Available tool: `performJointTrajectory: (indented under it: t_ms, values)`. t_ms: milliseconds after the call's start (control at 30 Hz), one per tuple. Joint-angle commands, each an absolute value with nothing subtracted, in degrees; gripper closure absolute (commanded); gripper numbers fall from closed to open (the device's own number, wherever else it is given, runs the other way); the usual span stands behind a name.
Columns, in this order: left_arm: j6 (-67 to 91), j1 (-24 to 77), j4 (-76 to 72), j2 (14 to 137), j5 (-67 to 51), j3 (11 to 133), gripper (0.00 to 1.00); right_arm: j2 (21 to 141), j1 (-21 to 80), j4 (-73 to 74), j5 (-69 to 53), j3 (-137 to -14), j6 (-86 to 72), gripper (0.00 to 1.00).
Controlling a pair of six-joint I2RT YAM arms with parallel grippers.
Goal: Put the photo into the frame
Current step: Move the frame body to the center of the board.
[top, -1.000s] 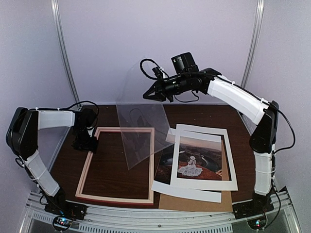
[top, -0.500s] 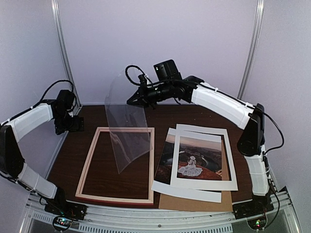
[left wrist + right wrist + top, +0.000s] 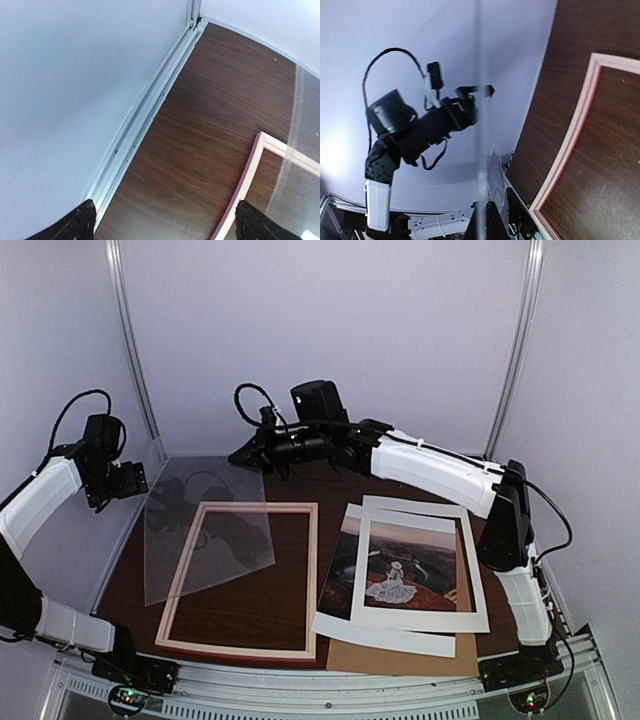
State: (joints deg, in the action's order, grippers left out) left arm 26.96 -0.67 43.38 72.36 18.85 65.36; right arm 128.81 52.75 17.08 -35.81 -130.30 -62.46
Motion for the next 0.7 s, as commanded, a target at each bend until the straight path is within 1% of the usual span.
performJointTrajectory:
  t_ms: [0,133,333,467,667]
  values:
    - [27.75,-1.01,40.78,70.56,18.69,63.94,0.02,128.45,51.94,5.35,-33.78,-116.46,-74.06,1.0]
    - [27.81,-0.98,40.61,71.2,16.87,63.5,0.02,129.08,51.93,0.19,-31.41,-106.7,-79.51,1.0]
    - [27.86,-0.56,39.15,72.23,12.87,61.7,0.02,127.42,52.03,0.79,-26.64,-96.29,-78.95,1.0]
    - [27.79,2.18,38.71,74.08,12.44,61.03,0.02,126.51,52.11,2.52,-26.31,-92.99,-77.48,1.0]
    - [28.22,4.27,37.92,77.62,10.65,59.88,0.02,124.92,52.12,5.5,-24.89,-91.3,-73.62,1.0]
